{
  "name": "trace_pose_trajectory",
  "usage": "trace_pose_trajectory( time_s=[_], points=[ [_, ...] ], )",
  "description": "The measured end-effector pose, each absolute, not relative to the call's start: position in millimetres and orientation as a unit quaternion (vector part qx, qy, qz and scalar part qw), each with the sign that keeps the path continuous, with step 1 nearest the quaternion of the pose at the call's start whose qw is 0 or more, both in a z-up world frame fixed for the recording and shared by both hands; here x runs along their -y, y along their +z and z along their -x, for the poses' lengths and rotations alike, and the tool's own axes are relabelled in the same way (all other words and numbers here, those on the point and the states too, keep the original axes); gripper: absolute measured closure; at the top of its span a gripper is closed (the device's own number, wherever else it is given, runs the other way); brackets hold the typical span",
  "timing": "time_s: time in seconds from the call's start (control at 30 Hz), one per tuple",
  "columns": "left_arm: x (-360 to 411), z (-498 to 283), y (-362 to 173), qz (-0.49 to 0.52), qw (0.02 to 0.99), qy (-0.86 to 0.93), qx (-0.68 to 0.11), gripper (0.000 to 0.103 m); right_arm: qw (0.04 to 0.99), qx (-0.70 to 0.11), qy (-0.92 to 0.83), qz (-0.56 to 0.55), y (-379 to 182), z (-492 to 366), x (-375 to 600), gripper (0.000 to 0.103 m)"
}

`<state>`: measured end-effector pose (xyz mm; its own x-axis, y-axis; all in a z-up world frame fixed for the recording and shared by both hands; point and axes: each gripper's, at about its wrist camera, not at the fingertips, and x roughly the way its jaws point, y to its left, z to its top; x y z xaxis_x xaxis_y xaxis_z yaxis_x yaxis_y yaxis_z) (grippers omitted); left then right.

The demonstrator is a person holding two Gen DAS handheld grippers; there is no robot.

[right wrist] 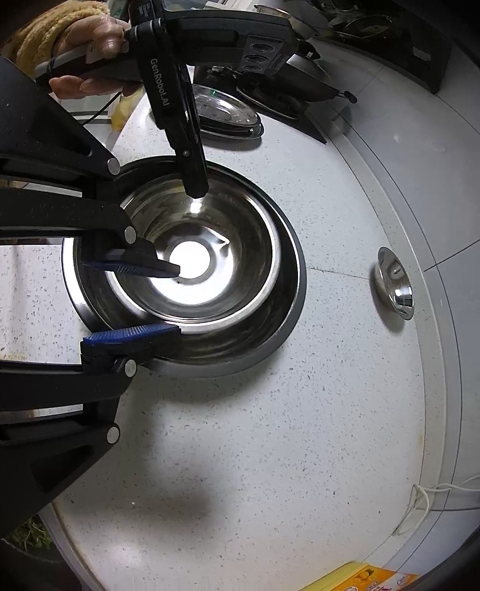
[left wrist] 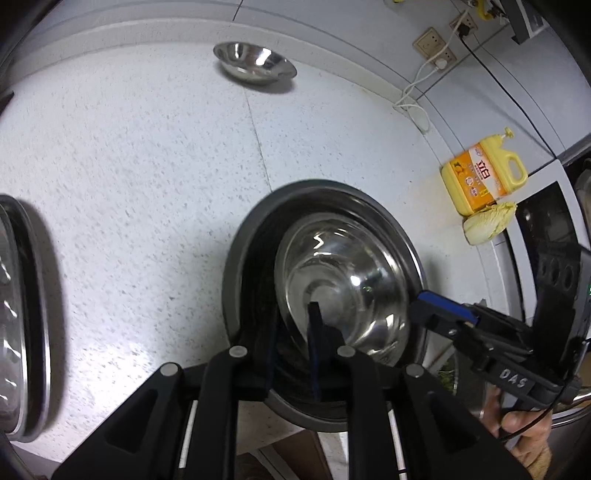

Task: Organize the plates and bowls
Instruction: 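Open both tools and release the medium bowl, then move both tools to the small steel bowl and close on its rim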

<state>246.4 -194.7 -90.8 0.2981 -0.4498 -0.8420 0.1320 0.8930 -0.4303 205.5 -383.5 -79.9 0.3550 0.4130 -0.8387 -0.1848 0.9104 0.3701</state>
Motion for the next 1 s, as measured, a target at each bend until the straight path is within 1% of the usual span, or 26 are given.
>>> trace_pose_trajectory(
  time_s=[0.17,0.2,0.23,0.27,0.3,0.33,0.37,0.63,0.73,0.8,1.0],
  points=[
    [186,-245,-78,0.137,0.808,-0.184,-0.543,0.088,0.824,-0.525,0.187,-0.102,-74,-202,385,0.08],
    [184,-246,-74,0.139,0.812,-0.184,-0.537,0.086,0.825,-0.522,0.188,-0.102,-73,-202,385,0.08],
    [182,-246,-72,0.14,0.814,-0.185,-0.533,0.08,0.827,-0.52,0.188,-0.1,-72,-203,387,0.079],
    [179,-247,-68,0.142,0.816,-0.183,-0.529,0.066,0.829,-0.518,0.187,-0.099,-72,-203,388,0.077],
    [177,-248,-66,0.145,0.818,-0.181,-0.527,0.059,0.83,-0.516,0.186,-0.098,-69,-204,389,0.075],
    [174,-249,-64,0.148,0.82,-0.179,-0.523,0.059,0.832,-0.514,0.184,-0.097,-70,-205,391,0.072],
    [171,-251,-63,0.152,0.821,-0.179,-0.52,0.059,0.833,-0.512,0.183,-0.098,-66,-206,395,0.071],
    [161,-275,-63,0.165,0.82,-0.167,-0.522,0.059,0.841,-0.505,0.169,-0.096,-57,-223,425,0.07],
    [160,-295,-66,0.164,0.816,-0.166,-0.528,0.059,0.845,-0.501,0.161,-0.09,-54,-232,439,0.069],
    [157,-308,-68,0.172,0.814,-0.163,-0.531,0.059,0.85,-0.499,0.149,-0.079,-52,-240,448,0.063],
    [141,-366,-79,0.201,0.812,-0.139,-0.53,0.059,0.858,-0.492,0.13,-0.068,-47,-272,470,0.061]
  ],
)
